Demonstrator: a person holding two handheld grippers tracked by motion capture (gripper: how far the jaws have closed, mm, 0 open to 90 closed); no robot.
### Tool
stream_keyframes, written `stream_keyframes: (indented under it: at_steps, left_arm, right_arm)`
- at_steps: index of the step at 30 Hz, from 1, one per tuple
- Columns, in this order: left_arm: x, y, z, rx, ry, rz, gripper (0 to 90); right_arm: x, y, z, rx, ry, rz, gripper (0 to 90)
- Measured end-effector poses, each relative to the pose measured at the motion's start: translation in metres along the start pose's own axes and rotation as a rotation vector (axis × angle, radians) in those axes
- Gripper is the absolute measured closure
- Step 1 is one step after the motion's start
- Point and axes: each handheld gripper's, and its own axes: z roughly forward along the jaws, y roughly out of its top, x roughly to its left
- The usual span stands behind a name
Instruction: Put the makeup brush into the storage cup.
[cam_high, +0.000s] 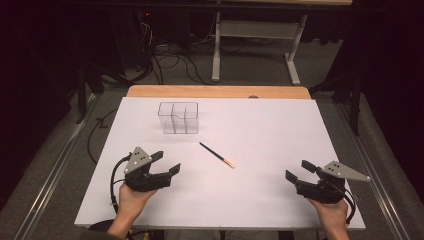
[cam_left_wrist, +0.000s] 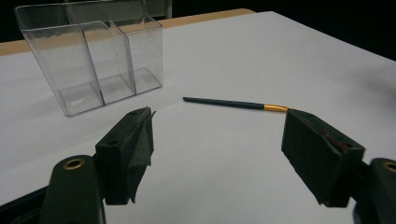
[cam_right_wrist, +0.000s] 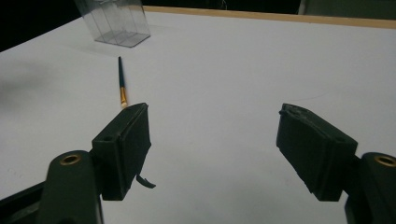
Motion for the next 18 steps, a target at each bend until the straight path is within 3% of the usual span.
stream_keyframes:
  at_steps: [18]
  left_arm:
    - [0.0023,-0.0003,0.0017,0.011,-0.011,-0.016,25.7]
  right_arm:
    - [0.0009,0.0003,-0.0001,0.004,0.009,-0.011,27.7]
